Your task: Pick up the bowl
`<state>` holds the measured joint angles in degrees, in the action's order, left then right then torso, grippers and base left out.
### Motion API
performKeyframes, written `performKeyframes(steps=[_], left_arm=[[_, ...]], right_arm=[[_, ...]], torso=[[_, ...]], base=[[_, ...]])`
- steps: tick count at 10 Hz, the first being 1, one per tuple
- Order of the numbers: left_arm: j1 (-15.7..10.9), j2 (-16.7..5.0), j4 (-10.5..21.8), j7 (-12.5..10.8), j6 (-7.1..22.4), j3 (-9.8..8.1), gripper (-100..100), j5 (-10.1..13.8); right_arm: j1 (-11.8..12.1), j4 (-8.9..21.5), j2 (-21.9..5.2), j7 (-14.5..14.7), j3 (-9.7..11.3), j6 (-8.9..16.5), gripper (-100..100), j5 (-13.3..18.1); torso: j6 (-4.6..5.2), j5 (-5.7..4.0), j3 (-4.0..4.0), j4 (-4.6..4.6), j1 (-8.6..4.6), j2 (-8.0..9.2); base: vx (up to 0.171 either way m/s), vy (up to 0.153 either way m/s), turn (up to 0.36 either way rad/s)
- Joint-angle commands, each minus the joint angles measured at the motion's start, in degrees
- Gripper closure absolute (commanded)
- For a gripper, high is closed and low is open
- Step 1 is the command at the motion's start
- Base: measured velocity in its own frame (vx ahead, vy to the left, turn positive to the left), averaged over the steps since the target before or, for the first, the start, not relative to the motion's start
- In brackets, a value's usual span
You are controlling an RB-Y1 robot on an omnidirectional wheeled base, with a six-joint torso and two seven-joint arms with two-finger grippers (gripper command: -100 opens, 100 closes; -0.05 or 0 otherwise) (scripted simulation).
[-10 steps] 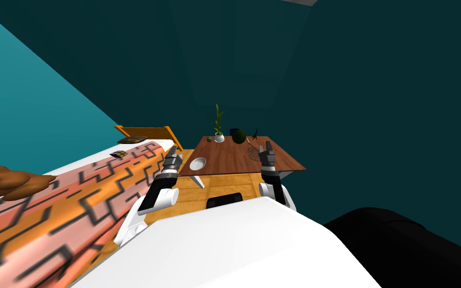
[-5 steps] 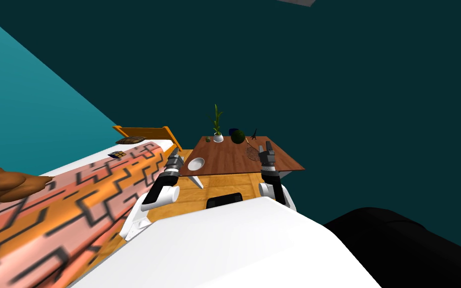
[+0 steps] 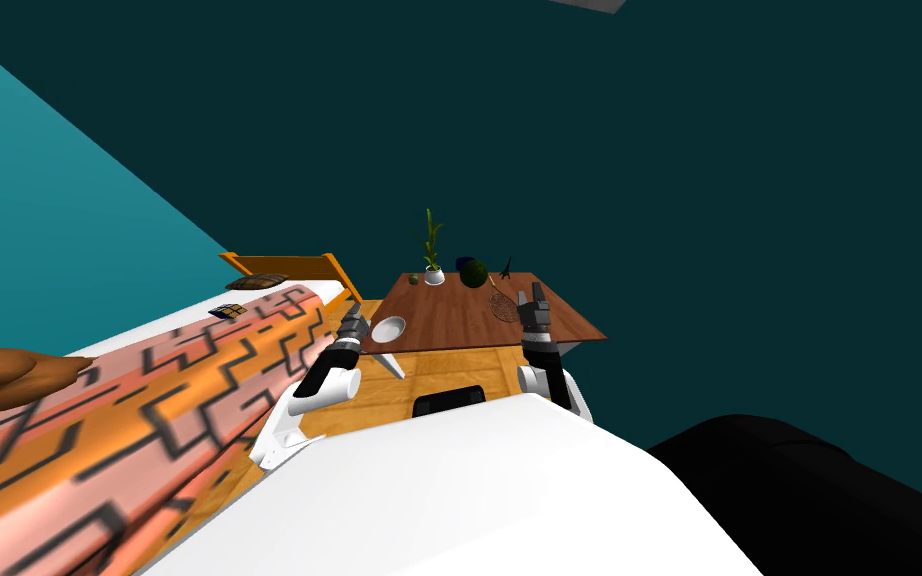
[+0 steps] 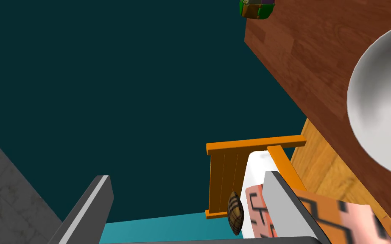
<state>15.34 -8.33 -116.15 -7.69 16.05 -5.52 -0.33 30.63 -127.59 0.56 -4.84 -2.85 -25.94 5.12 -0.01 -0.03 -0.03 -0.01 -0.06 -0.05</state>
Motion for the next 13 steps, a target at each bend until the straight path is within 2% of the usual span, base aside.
performKeyframes(steps=[1,2,3,4,6,9,11,12,13], left_arm=[[-0.6,-0.1,1.2,-0.5,2.9,-0.30,-100,0.5],[-0.6,-0.1,1.2,-0.5,3.7,-0.30,-100,0.5],[-1.3,-0.1,2.7,-0.9,6.1,-0.55,-100,0.9],[-1.3,-0.1,2.7,-0.9,6.2,-0.55,-100,0.9],[-2.5,-0.2,5.7,-1.4,10.2,-1.03,-100,1.7],[-3.2,-0.3,7.3,-1.6,13.7,-1.26,-100,2.1],[-4.3,-0.4,10.3,-1.8,18.0,-1.68,-100,3.0],[-4.3,-0.4,10.6,-1.8,18.5,-1.68,-100,3.0],[-4.9,-0.5,12.2,-1.8,20.8,-1.88,-100,3.5]], right_arm=[[0.0,0.0,0.0,0.0,0.0,0.0,0,0.0],[0.0,0.0,0.0,0.0,0.0,0.0,0,0.0],[0.0,0.0,0.0,0.0,0.0,0.0,0,0.0],[0.0,0.0,0.0,0.0,0.0,0.0,0,0.0],[0.0,0.0,0.0,0.0,0.0,0.0,0,0.0],[0.0,0.0,0.0,0.0,0.0,0.0,0,0.0],[0.0,0.0,0.0,0.0,0.0,0.0,0,0.0],[0.0,0.0,0.0,0.0,0.0,0.0,0,0.0],[0.0,0.0,0.0,0.0,0.0,0.0,0,0.0]], torso=[[0.00,0.00,0.00,0.00,0.00,0.00],[0.01,0.00,0.00,0.00,-0.01,0.00],[0.00,0.01,0.00,0.00,0.02,0.00],[0.00,0.01,-0.01,-0.01,0.01,-0.02],[0.01,0.01,-0.02,-0.01,0.02,-0.04],[0.00,0.01,-0.04,-0.02,0.05,-0.07],[0.00,0.02,-0.04,-0.02,0.08,-0.06],[0.01,0.02,-0.06,-0.03,0.08,-0.11],[-0.01,0.02,-0.06,-0.02,0.08,-0.09]], base=[[0.012,-0.019,-0.026],[0.013,-0.014,-0.013],[0.020,-0.020,-0.027],[0.016,-0.014,-0.011],[0.028,-0.013,-0.040],[0.027,-0.006,-0.021],[0.036,0.000,-0.050],[0.035,0.000,-0.017],[0.033,-0.002,-0.026]])
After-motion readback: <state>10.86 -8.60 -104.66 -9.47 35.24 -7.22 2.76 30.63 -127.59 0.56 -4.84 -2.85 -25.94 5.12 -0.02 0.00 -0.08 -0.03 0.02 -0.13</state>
